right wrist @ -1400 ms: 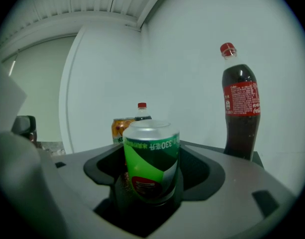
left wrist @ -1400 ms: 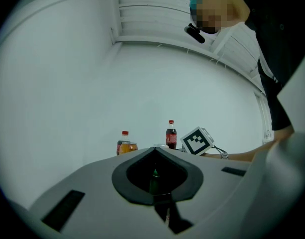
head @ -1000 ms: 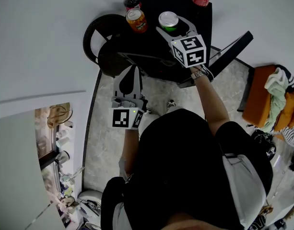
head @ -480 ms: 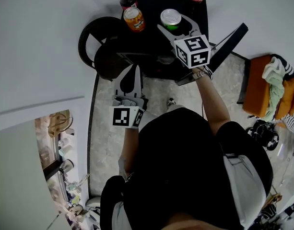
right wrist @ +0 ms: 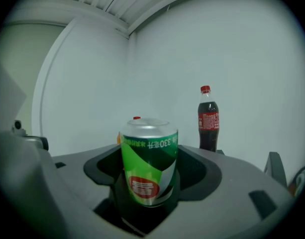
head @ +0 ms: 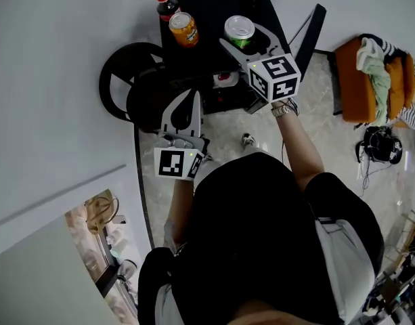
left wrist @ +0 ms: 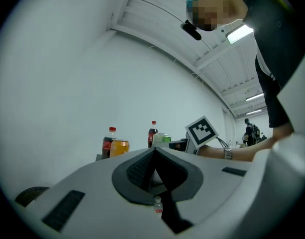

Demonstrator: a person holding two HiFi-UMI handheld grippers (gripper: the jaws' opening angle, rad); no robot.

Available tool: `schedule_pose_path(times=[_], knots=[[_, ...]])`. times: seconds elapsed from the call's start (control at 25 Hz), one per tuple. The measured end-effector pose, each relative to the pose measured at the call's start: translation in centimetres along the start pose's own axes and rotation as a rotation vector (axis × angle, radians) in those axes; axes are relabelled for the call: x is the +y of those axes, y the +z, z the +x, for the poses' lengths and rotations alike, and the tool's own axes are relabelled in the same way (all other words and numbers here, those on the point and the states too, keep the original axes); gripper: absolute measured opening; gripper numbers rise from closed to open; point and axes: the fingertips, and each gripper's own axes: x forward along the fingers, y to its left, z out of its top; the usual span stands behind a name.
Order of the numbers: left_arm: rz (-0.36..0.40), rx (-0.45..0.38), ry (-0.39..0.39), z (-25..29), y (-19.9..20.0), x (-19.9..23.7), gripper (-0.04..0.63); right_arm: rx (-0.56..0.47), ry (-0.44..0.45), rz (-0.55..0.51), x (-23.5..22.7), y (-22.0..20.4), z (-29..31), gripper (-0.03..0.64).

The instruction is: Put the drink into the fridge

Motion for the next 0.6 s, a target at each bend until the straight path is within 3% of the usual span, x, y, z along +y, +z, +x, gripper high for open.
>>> schedule_pose_path(times=[0.32, 0.6], knots=[[0.004, -0.005, -0.175, -4.1, 0.2, 1.6, 0.009, -0.012, -0.143, 0.032, 4.2, -0.8, -3.9, 0.324], [-0.021, -0.014, -0.250, -6.1, 0.2, 1.7, 0.009, -0.016, -0.223, 0.046, 6.8, -1.8, -8.8, 0.324]])
